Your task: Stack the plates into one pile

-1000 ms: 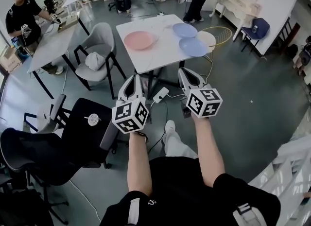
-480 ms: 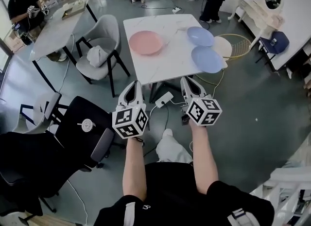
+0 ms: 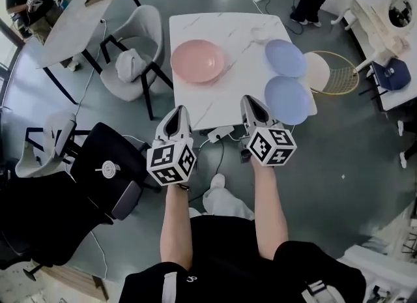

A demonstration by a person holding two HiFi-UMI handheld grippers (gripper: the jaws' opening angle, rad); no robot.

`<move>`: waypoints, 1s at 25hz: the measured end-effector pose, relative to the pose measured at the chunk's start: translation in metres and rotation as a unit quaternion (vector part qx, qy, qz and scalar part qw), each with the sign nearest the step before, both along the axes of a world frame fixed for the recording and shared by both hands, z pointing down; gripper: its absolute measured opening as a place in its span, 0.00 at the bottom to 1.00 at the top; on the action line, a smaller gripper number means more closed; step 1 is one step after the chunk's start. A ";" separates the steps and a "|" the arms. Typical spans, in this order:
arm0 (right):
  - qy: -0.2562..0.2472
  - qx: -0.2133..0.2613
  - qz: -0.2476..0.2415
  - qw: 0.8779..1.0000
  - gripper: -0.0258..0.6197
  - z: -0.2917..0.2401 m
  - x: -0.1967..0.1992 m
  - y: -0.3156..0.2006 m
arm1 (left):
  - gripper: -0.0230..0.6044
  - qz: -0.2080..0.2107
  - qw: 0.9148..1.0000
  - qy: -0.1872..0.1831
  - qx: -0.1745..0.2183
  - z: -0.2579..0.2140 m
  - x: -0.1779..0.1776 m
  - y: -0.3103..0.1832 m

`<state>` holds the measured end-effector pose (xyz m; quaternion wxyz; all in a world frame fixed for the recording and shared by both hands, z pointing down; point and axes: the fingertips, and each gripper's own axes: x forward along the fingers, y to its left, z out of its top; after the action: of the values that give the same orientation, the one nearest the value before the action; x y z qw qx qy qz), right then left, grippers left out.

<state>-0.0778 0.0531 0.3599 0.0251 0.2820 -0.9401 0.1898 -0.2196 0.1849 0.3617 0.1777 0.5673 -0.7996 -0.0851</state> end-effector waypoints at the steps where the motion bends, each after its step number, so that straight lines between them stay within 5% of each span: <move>1: 0.000 -0.005 0.006 1.000 0.05 0.002 0.001 -0.011 | 0.06 -0.001 1.000 -0.001 -0.005 0.001 -0.003 -0.007; 16: 0.021 0.005 0.047 0.999 0.05 0.001 0.043 -0.075 | 0.06 0.009 1.000 0.013 0.002 0.001 -0.010 -0.082; 25: 0.042 -0.014 0.035 0.998 0.05 0.028 -0.011 -0.110 | 0.06 0.008 0.999 0.033 -0.026 0.031 -0.055 -0.124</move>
<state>-0.0889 -0.0571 0.3874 0.0623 0.3217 -0.9252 0.1917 -0.2749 0.0612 0.3928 0.2198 0.5656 -0.7907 -0.0816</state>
